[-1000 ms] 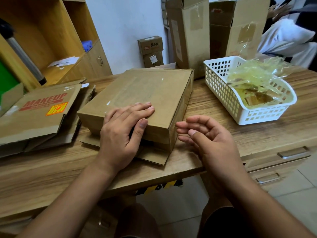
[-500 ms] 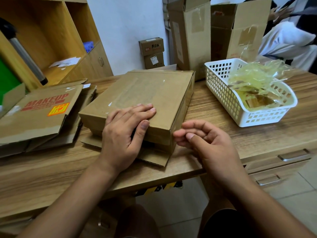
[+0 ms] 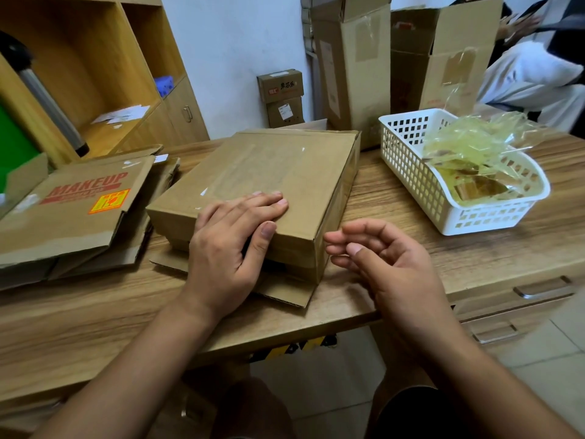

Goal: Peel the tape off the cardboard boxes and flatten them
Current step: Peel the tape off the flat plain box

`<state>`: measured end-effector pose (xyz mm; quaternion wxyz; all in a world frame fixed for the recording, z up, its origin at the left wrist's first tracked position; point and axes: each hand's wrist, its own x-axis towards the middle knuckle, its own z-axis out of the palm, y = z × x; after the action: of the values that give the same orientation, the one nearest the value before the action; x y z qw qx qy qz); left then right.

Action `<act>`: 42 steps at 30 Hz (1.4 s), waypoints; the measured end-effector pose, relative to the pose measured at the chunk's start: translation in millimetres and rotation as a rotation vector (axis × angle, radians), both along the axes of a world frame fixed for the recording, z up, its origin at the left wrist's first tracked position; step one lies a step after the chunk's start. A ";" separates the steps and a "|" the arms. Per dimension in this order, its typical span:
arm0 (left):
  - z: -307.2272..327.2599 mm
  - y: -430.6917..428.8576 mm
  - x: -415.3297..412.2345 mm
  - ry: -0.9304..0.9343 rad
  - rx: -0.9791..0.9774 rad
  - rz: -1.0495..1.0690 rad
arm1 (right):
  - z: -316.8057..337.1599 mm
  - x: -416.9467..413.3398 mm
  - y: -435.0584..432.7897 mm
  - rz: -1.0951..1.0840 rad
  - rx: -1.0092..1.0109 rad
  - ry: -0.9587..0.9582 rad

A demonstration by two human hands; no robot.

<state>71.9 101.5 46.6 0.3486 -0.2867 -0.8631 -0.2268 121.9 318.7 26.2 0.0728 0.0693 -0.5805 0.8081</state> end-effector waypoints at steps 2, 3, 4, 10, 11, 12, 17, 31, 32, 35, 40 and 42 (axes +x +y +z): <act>-0.2 -0.1 0.1 -0.004 -0.003 0.002 | 0.6 1.2 -2.2 0.021 0.025 0.010; 0.0 -0.2 0.1 -0.005 -0.004 0.002 | 0.5 1.5 -3.1 0.019 0.033 0.012; 0.1 -0.3 0.2 -0.006 -0.005 0.002 | 0.1 1.4 -3.3 0.007 0.023 0.008; 0.1 -0.7 0.1 -0.009 -0.009 0.006 | -2.2 -0.6 -1.8 -0.043 -0.020 -0.014; -0.1 -0.6 0.1 -0.009 -0.007 0.005 | -2.0 0.0 -2.4 -0.042 -0.008 -0.011; -0.4 -0.5 0.2 -0.009 -0.005 0.004 | -1.5 0.5 -2.9 -0.043 0.001 -0.009; -0.4 -0.9 -0.2 -0.005 -0.007 0.005 | 0.6 0.1 -1.8 -0.031 0.006 -0.011; -1.5 -1.0 -0.3 0.002 0.003 -0.008 | -1.1 0.6 -5.8 -0.073 0.022 -0.010; -1.5 -1.2 -0.3 0.003 0.002 -0.010 | -1.2 1.2 -5.4 -0.068 0.024 -0.005; -1.1 -1.8 -0.5 0.003 -0.001 -0.007 | -0.3 1.3 -3.6 -0.050 0.018 -0.002; -1.2 -1.8 -0.4 -0.004 -0.004 -0.002 | 1.0 2.7 -5.2 -0.012 0.061 0.008; -1.1 -1.6 -0.3 -0.009 -0.001 -0.005 | -0.4 1.4 -5.0 -0.041 0.047 -0.005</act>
<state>71.6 99.9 45.5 0.3439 -0.2881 -0.8640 -0.2285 123.2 313.7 25.7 0.0862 0.0570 -0.6008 0.7927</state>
